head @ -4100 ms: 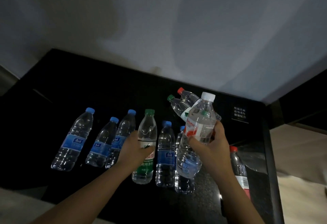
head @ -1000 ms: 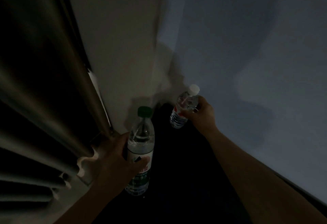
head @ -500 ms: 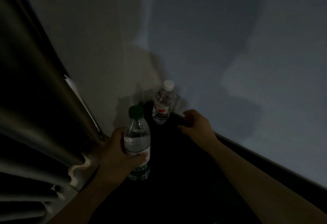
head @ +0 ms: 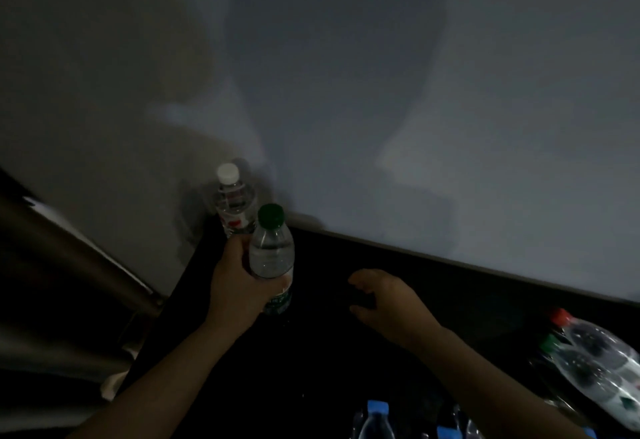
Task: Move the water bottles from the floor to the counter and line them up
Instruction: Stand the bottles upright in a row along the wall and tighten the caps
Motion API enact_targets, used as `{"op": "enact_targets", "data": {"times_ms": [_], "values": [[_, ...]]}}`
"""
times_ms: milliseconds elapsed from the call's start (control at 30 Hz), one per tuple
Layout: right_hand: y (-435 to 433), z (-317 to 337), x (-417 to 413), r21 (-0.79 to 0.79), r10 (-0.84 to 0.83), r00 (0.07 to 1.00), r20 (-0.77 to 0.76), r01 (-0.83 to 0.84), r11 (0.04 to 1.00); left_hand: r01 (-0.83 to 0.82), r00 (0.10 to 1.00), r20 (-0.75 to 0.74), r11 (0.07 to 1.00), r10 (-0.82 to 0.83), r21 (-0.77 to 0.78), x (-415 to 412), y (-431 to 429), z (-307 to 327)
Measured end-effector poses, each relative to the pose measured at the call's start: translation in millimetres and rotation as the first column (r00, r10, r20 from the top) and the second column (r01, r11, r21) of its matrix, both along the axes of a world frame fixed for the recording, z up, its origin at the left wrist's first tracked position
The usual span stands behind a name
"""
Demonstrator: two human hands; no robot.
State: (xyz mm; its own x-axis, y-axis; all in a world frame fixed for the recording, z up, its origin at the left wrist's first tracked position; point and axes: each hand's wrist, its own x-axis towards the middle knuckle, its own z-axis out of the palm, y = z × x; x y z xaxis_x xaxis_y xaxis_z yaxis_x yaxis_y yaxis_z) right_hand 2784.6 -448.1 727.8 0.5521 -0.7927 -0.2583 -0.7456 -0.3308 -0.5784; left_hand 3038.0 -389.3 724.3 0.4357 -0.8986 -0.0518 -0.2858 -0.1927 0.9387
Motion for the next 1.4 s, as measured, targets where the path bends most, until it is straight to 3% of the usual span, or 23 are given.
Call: {"op": "enact_targets", "data": {"times_ms": [567, 900, 1400], "values": [[14.5, -39.4, -53.6, 0.105, -0.073, 0.989, 0.126, 0.06, 0.993, -0.098, 0.957, 0.271, 0.995, 0.1, -0.023, -19.7, -95.6, -19.8], [8.0, -47.1, -48.2, 0.145, -0.076, 0.985, 0.155, 0.053, 0.988, -0.147, 0.944, 0.292, 0.989, 0.15, -0.034, -21.9, -101.7, -22.8], [13.0, -46.6, -49.8, 0.116, -0.09, 0.983, 0.163, 0.071, 0.991, -0.028, 0.962, 0.273, 0.999, 0.017, 0.036, 1.8, -103.1, -22.9]]}}
